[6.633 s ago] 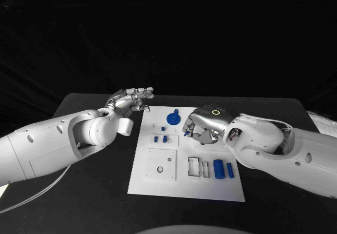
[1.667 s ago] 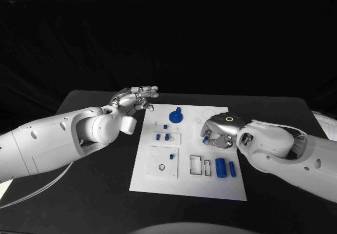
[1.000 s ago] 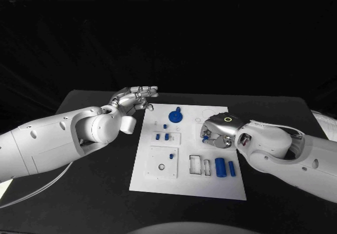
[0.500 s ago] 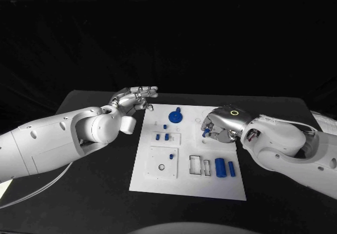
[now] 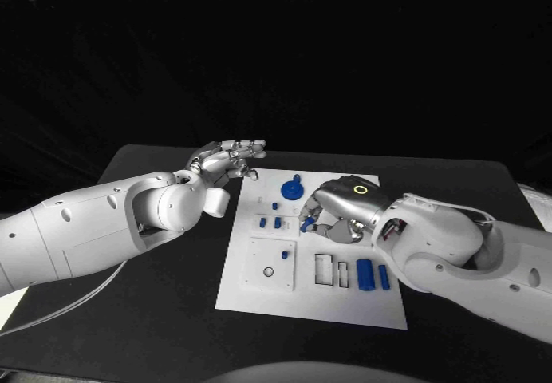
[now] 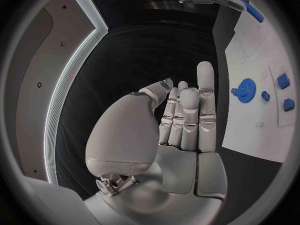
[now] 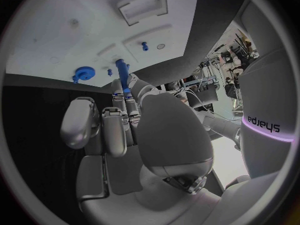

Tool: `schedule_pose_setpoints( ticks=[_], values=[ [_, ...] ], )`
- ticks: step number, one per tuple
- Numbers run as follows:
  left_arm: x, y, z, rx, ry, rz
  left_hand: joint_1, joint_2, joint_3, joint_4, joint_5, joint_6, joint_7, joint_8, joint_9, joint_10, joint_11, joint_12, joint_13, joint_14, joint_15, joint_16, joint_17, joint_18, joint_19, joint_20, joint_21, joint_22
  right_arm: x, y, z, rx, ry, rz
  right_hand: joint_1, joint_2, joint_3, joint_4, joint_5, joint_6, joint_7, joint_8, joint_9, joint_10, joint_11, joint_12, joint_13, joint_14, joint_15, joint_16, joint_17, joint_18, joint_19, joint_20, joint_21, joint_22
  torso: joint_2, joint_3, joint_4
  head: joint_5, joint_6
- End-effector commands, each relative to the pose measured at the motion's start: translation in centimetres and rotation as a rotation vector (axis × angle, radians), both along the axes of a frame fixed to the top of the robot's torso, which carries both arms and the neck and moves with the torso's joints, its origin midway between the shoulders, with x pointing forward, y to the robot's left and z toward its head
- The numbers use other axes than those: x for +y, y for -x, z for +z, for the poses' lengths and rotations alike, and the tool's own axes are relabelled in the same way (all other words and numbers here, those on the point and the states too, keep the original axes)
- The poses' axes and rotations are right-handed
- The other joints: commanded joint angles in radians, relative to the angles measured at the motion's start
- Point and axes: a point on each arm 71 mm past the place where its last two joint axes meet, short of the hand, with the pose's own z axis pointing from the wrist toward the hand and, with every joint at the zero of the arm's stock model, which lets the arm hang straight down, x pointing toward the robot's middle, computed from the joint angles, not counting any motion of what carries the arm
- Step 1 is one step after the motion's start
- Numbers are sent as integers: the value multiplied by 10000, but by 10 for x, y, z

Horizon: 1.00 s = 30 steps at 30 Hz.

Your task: Assemble the parts on the task board

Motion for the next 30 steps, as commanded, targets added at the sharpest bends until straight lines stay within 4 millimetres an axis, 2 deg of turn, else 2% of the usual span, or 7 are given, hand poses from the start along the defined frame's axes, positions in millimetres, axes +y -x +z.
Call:
schedule_pose_setpoints(
  ticks=[1, 6, 11, 19, 30],
  values=[
    [-3, 0, 1, -58, 121, -181, 56, 36, 8, -79, 36, -87, 1, 29, -4, -72, 16, 34, 13, -93, -10, 36, -11, 90, -67, 20, -59, 0, 14, 7, -5, 191, -339, 599, 76, 2, 204, -116, 23, 37, 31, 16, -2, 248, -172, -32, 13, 586, -34, 42, 6, 60, -21, -71, 28, -18, -2, -4, 25, 80, -21],
    [-4, 1, 0, -54, 141, -226, 56, 36, 8, -79, 36, -87, 1, 29, -4, -72, 16, 34, 13, -93, -10, 36, -11, 90, -67, 20, -59, 0, 36, 17, -19, 692, -567, 1182, 79, -2, 234, -136, 23, 38, 41, 6, -3, 251, -164, -52, 13, 582, -28, 30, -14, 64, -28, -68, 14, -41, -4, -13, 18, 107, -36],
    [-5, 1, 0, -54, 153, -251, 56, 36, 8, -79, 36, -87, 1, 29, -4, -72, 16, 34, 13, -93, -10, 36, -11, 90, -67, 20, -59, 0, 46, 19, -35, 1126, -541, 1385, 81, -6, 263, -158, 25, 35, 55, -6, -4, 250, -155, -73, 12, 580, -22, 26, -22, 66, -32, -64, 7, -53, -3, -10, 17, 164, -47],
    [-5, 1, 0, -53, 154, -252, 56, 36, 8, -79, 36, -87, 1, 29, -4, -72, 16, 34, 13, -93, -10, 36, -11, 90, -67, 20, -59, 0, 53, 19, -55, 1584, -334, 1456, 84, -13, 304, -193, 26, 29, 73, -24, -6, 251, -143, -103, 13, 581, -12, 37, -9, 64, -32, -57, 9, -48, 3, 1, 18, 237, -134],
    [-4, 1, 0, -49, 143, -229, 56, 36, 8, -79, 36, -87, 1, 29, -4, -72, 16, 34, 13, -93, -10, 36, -11, 90, -67, 20, -59, 0, 54, 19, -63, 1640, 68, 1453, 84, -12, 317, -203, 26, 30, 78, -28, -5, 253, -139, -110, 14, 581, -9, 36, -11, 64, -33, -55, 9, -49, 6, 7, 2, 270, -206]
  ],
)
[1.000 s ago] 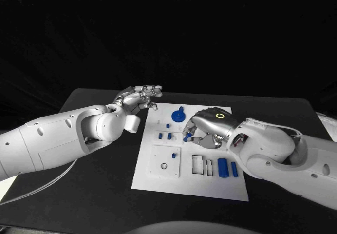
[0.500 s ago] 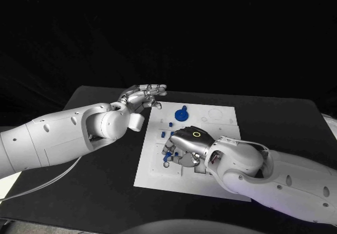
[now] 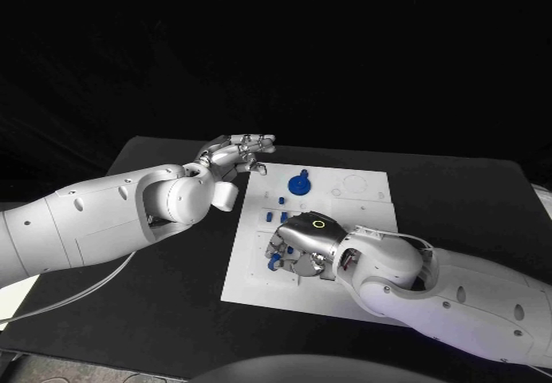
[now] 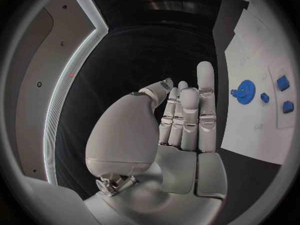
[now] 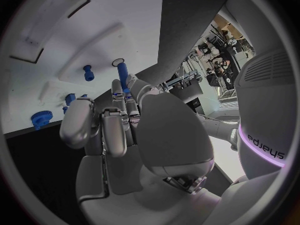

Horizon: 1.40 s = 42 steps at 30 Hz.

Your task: Assemble the parts on the task board

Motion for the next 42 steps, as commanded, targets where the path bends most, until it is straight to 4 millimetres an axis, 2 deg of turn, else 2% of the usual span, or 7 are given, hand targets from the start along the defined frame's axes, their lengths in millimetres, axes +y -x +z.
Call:
schedule_pose_setpoints(
  ticks=[1, 18, 31, 36, 39, 42],
  values=[
    [-2, 1, 1, -65, 119, -172, 56, 36, 8, -79, 36, -86, 1, 29, -4, -72, 16, 34, 16, -93, -9, 36, -13, 89, -67, 20, -59, 0, 1, 1, -3, -64, 378, 203, 84, -12, 141, -78, 54, -2, 42, 68, 10, 235, -156, -21, 16, 580, -11, 37, 2, 64, -32, -56, 9, -6, 4, 4, -12, 14, -23],
    [-1, 0, 1, -48, 108, -166, 57, 48, 9, -90, 37, -100, 3, 46, -4, -98, 17, 73, 21, -99, -8, 46, -21, 90, -71, 23, -58, 3, -2, 0, -4, -642, 1201, -124, 76, -17, 147, -84, 52, 2, 46, 66, 11, 239, -152, -28, 17, 581, -8, 41, 7, 64, -33, -54, 8, -6, -4, 4, -4, -5, -31],
    [-2, 0, 1, -41, 111, -184, 57, 48, 9, -90, 37, -100, 3, 46, -4, -98, 17, 73, 21, -99, -8, 46, -21, 90, -71, 23, -58, 3, 7, 3, -7, -717, 1732, -2, -45, -83, 156, -93, 48, 5, 46, 34, 11, 248, -137, -84, 17, 571, 8, 23, -26, 69, -47, -38, -10, -32, -5, -7, -4, -33, -54],
    [-2, 1, 1, -29, 111, -197, 57, 48, 9, -90, 37, -100, 3, 46, -4, -98, 17, 73, 21, -99, -8, 46, -21, 90, -71, 23, -58, 3, 10, 3, -8, -774, 1586, 30, -336, -290, 97, -13, 46, -237, 123, -136, -53, -103, -28, -224, -35, 555, 83, -15, -87, 71, -72, 9, -48, -84, -9, -9, 3, -39, -62],
    [-2, 1, 1, -20, 110, -205, 57, 48, 9, -90, 37, -100, 3, 46, -4, -98, 17, 73, 21, -99, -8, 46, -21, 90, -71, 23, -58, 3, 11, 3, -7, -794, 1416, 25, -576, -495, 9, 79, 42, -501, 188, -189, -120, -655, 99, -229, -59, 536, 185, -67, -170, 77, -108, 89, -116, -188, -11, -8, 2, -39, -65],
    [-2, 1, 1, -16, 105, -201, 57, 48, 9, -90, 37, -100, 3, 46, -4, -98, 17, 73, 21, -99, -8, 46, -21, 90, -71, 23, -58, 3, 11, 3, -6, -781, 1213, 14, -889, -781, -269, 179, 54, -947, 241, -179, -208, -1562, 237, -195, -45, 499, 312, -164, -322, 117, -185, 213, -255, -394, -8, -4, -5, -37, -67]
  ],
)
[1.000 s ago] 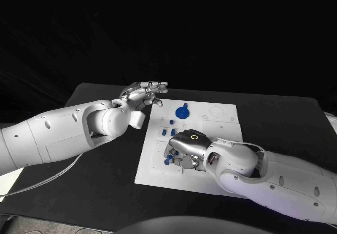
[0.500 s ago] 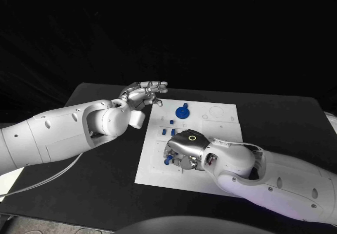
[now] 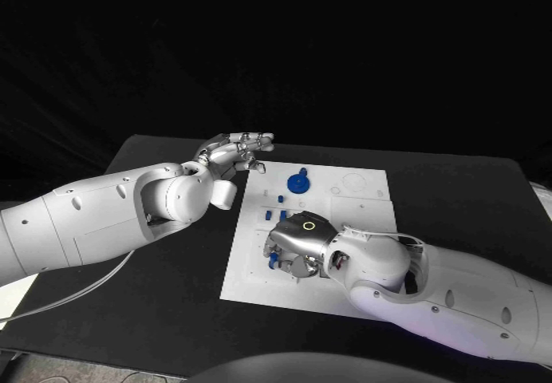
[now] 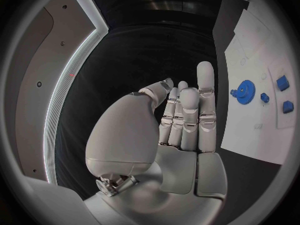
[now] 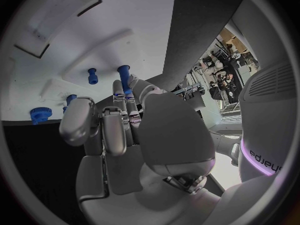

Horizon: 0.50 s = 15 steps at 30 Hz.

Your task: Assemble the parts on the task board

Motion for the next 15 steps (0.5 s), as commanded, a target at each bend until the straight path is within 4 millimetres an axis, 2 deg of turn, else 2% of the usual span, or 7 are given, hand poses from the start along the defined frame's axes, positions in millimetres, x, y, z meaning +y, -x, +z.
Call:
schedule_pose_setpoints(
  ticks=[1, 6, 12, 15],
  values=[
    [-2, 1, 1, -37, 106, -182, 57, 48, -21, -60, 37, -100, 3, 47, -4, -63, -17, 7, 12, -63, 28, 46, -11, 91, -71, 23, -58, 3, -1, 0, -2, -31, -32, -67, -286, -154, -278, 58, -31, -315, 26, -23, -56, -582, 107, 20, 39, 476, 94, -96, -118, 131, -70, 103, -125, -149, 2, 5, -6, 1, -3],
    [-2, 1, 1, -31, 103, -182, 57, 48, -21, -60, 37, -100, 3, 47, -4, -63, -17, 7, 12, -63, 28, 46, -11, 91, -71, 23, -58, 3, -2, -1, -1, -31, -360, -97, -559, -247, -1004, 214, 109, -621, 58, -11, -49, -873, 134, 125, 68, 463, 127, -135, -209, 172, -110, 171, -220, -285, -4, 8, -9, -12, 0],
    [-2, 1, 1, -27, 100, -181, 57, 48, -21, -60, 37, -100, 3, 47, -4, -63, -17, 7, 12, -63, 28, 46, -11, 91, -71, 23, -58, 3, -8, -1, 4, -254, -969, -248, -523, -144, -1898, 433, 62, -884, 52, -8, -45, -1075, 156, 207, 75, 441, 142, -193, -334, 200, -149, 190, -333, -451, 2, 13, -4, -47, 25],
    [-1, 0, 1, -26, 95, -168, 57, 48, -21, -60, 37, -100, 3, 47, -4, -63, -17, 7, 12, -63, 28, 46, -11, 91, -71, 23, -58, 3, -16, 0, 8, -326, -1310, -385, -456, -97, -2107, 503, 56, -903, 62, -2, -38, -1054, 144, 263, 82, 425, 136, -241, -413, 214, -170, 188, -389, -534, -5, 15, -13, -93, 52]
  ],
)
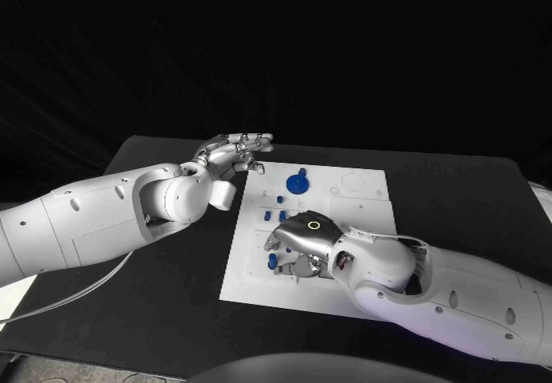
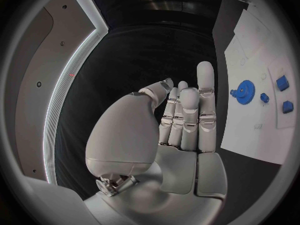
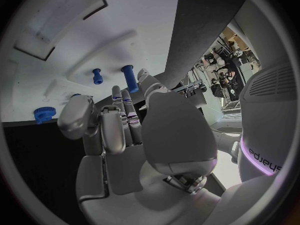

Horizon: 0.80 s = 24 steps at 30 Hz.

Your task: Assemble the parts on the task board

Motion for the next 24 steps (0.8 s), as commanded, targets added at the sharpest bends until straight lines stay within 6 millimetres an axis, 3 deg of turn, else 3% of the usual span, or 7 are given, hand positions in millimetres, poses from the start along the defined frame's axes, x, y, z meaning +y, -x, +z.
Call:
schedule_pose_setpoints(
  ticks=[1, 8, 12, 18, 20, 22, 24],
  values=[
    [-1, 0, 1, -44, 99, -157, 57, 48, -21, -60, 37, -100, 3, 47, -4, -63, -17, 8, 13, -63, 28, 46, -11, 90, -71, 23, -58, 3, -8, 1, 9, -268, -931, -172, 96, 119, -147, 44, -19, -96, 4, -23, 11, -9, 6, 78, 14, 425, 63, -43, -32, 61, -28, 44, -46, -26, -3, 2, -11, -46, 33],
    [1, 1, 1, -34, 81, -125, 66, 57, -20, -84, 38, -114, 3, 71, -2, -96, -17, 58, 20, -78, 28, 49, -41, 92, -77, 25, -57, 6, -51, 0, 31, -200, -1891, -1157, 304, 251, -452, 170, -3, 29, -1, 18, 38, 568, -90, 447, 63, 424, -14, -69, -92, 63, -7, 0, -63, -42, -11, -8, -35, -215, 124],
    [2, 1, 1, -31, 71, -106, 66, 57, -20, -84, 38, -114, 3, 71, -2, -96, -17, 58, 20, -78, 28, 49, -41, 92, -77, 25, -57, 6, -93, -6, 42, 571, -2270, -2596, 365, 388, -499, 258, 93, 352, 16, 128, 90, 1802, -228, 1067, 291, 551, -107, 283, 396, -45, 227, -61, 348, 586, -37, -30, -104, -473, 232],
    [2, 3, 2, -34, 67, -98, 68, 56, -21, -89, 38, -115, 3, 75, -2, -100, -17, 66, 21, -80, 28, 50, -44, 93, -78, 25, -57, 7, -153, -5, 41, 1652, -1867, -5001, -209, 239, -1044, 773, 574, 783, -402, 471, 195, 3734, -738, 2373, 1267, 657, -514, 666, 886, -197, 541, -405, 964, 1473, -62, -76, -192, -723, 326],
    [2, 3, 2, -37, 68, -98, 68, 56, -21, -89, 38, -115, 3, 75, -2, -100, -17, 66, 21, -80, 28, 50, -44, 93, -78, 25, -57, 7, -166, -1, 37, 1886, -1652, -5585, -342, 247, -1218, 966, 854, 808, -493, 543, 212, 3911, -818, 2786, 1727, 638, -594, 629, 808, -205, 551, -507, 1003, 1522, -71, -80, -222, -788, 349],
    [2, 3, 2, -42, 65, -90, 68, 56, -21, -89, 38, -115, 3, 75, -2, -100, -17, 66, 21, -80, 28, 50, -44, 93, -78, 25, -57, 7, -177, 2, 32, 2072, -1393, -6098, -513, 186, -1665, 1305, 1602, 776, -605, 682, 253, 3966, -923, 4879, 4119, 644, -628, 665, 822, -221, 574, -647, 1083, 1630, -83, -81, -278, -792, 365],
    [2, 3, 2, -46, 66, -88, 68, 56, -21, -89, 38, -115, 3, 75, -2, -100, -17, 66, 21, -80, 28, 50, -44, 93, -78, 25, -57, 7, -184, 5, 27, 2202, -1143, -6481, -801, 341, -2000, 1362, 2023, 761, -563, 802, 306, 4070, -957, 7433, 6960, 673, -697, 775, 968, -251, 611, -666, 1175, 1772, -95, -81, -336, -804, 363]
  ],
)
